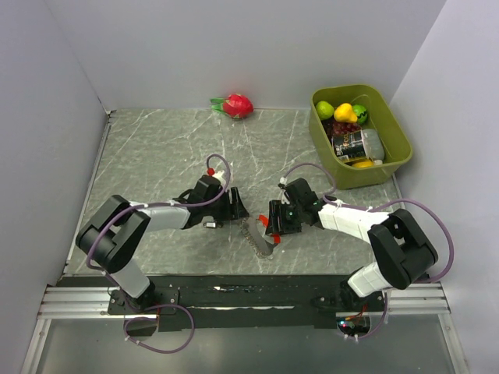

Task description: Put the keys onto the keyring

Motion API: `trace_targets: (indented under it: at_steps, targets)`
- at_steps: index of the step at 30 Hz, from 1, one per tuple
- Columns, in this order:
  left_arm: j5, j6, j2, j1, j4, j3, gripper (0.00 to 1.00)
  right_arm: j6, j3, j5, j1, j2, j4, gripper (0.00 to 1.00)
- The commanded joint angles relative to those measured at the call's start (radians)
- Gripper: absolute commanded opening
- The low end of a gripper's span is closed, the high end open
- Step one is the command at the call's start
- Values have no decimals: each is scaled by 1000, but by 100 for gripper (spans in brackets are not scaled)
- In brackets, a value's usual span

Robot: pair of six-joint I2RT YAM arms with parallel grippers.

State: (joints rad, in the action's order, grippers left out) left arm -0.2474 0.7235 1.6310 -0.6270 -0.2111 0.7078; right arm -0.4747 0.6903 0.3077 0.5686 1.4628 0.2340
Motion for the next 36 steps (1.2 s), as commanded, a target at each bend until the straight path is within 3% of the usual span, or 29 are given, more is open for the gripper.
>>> trace_targets:
  at_steps: [1, 8, 12, 18, 27, 29, 33, 36]
  targets:
    - [-15, 1, 29, 3, 13, 16, 68, 4, 34, -4, -6, -5, 7, 64]
    - [55, -42, -65, 1, 58, 47, 72, 27, 52, -54, -10, -73, 14, 65]
    - [114, -59, -202, 3, 68, 33, 75, 47, 42, -78, -19, -142, -5, 67]
    - [157, -53, -413, 1, 29, -67, 78, 61, 9, -131, -30, -317, -15, 70]
    - [157, -29, -579, 1, 65, -136, 77, 38, -89, -133, -36, -458, -56, 70]
    - [166, -35, -627, 1, 88, -137, 78, 56, -95, -154, -45, -484, -67, 74]
    - [189, -64, -703, 1, 128, -134, 79, 128, -92, -377, -85, -620, -39, 99]
    - [189, -91, -764, 1, 105, -154, 81, 189, -110, -446, -134, -723, -79, 100]
